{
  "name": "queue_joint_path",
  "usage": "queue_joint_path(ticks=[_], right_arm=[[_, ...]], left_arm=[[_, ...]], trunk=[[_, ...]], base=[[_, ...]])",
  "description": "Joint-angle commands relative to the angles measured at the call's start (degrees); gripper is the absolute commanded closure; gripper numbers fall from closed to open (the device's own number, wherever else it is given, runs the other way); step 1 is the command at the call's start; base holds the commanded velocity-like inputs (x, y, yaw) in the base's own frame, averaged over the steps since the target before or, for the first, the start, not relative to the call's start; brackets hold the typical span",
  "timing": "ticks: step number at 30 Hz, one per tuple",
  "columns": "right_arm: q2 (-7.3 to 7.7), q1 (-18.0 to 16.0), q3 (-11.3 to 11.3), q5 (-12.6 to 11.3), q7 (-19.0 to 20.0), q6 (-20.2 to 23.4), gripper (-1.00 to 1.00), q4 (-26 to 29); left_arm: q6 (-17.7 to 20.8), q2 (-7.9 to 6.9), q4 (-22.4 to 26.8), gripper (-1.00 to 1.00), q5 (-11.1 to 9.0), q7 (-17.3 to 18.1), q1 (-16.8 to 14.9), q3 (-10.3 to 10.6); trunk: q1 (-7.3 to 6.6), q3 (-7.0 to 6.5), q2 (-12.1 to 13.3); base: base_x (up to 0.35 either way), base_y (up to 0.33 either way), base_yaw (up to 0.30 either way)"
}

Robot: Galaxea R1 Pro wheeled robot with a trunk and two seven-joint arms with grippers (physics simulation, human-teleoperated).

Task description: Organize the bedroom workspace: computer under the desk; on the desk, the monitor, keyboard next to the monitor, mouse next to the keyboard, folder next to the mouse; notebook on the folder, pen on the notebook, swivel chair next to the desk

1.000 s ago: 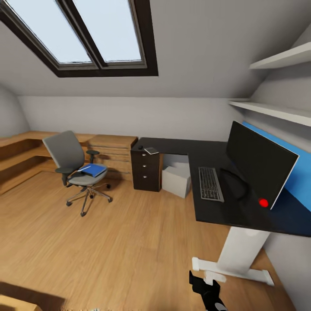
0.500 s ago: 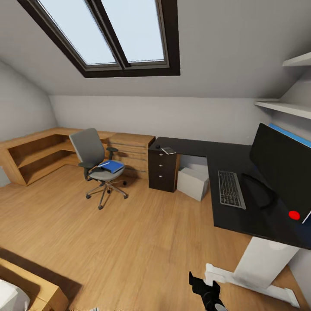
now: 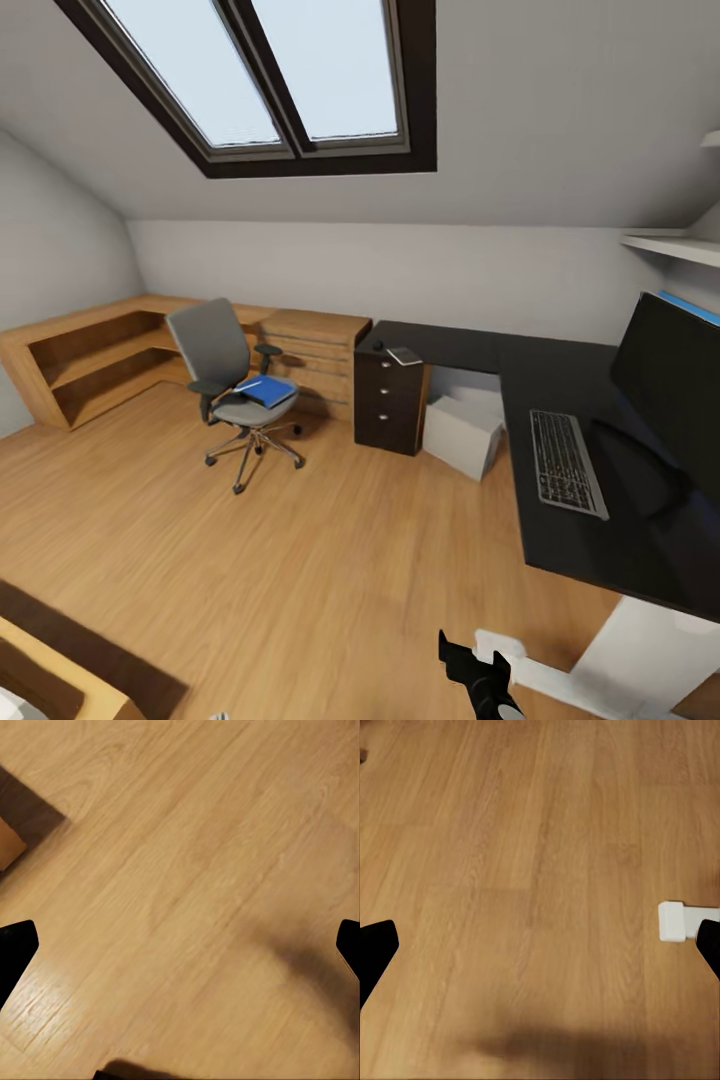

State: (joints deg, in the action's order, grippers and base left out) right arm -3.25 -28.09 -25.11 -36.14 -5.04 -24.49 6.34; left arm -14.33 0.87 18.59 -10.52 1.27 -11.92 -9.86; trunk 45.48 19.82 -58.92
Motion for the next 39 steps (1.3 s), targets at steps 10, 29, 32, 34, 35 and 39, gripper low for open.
queue_joint_path(ticks=[10,29,32,34,35,39], right_arm=[[-0.02,-0.04,-0.53,-0.08,-0.34,-0.15,-1.00,-0.07],[0.09,-0.04,-0.56,0.02,-0.31,-2.18,-1.00,-1.95],[0.05,-0.04,-0.56,0.02,-0.31,-2.20,-1.00,-1.95],[0.05,-0.04,-0.56,0.02,-0.32,-2.22,-1.00,-1.95],[0.06,-0.04,-0.54,0.02,-0.32,-2.22,-1.00,-1.95],[0.15,-0.04,-0.48,0.02,-0.32,-3.00,-1.00,-1.94]], left_arm=[[-0.18,0.09,-0.05,-1.00,-0.52,0.13,-0.03,0.02],[-0.18,0.10,-0.22,-1.00,-0.54,0.13,-0.03,0.02],[-0.18,0.10,-0.22,-1.00,-0.52,0.13,-0.03,0.02],[-0.18,0.10,-0.24,-1.00,-0.52,0.13,-0.03,0.02],[-0.18,0.10,-0.29,-1.00,-0.51,0.13,-0.03,0.02],[-0.18,0.11,-1.15,-1.00,-0.47,0.13,-0.03,0.08]], trunk=[[0.04,0.08,-0.04],[0.04,0.09,-0.04],[0.04,0.09,-0.04],[0.04,0.09,-0.04],[0.04,0.09,-0.04],[0.04,0.03,-0.04]], base=[[0.107,0.000,0.070],[0.276,0.112,0.031],[0.330,0.010,0.205],[0.332,0.005,0.239],[0.333,0.003,0.249],[0.306,0.001,0.178]])
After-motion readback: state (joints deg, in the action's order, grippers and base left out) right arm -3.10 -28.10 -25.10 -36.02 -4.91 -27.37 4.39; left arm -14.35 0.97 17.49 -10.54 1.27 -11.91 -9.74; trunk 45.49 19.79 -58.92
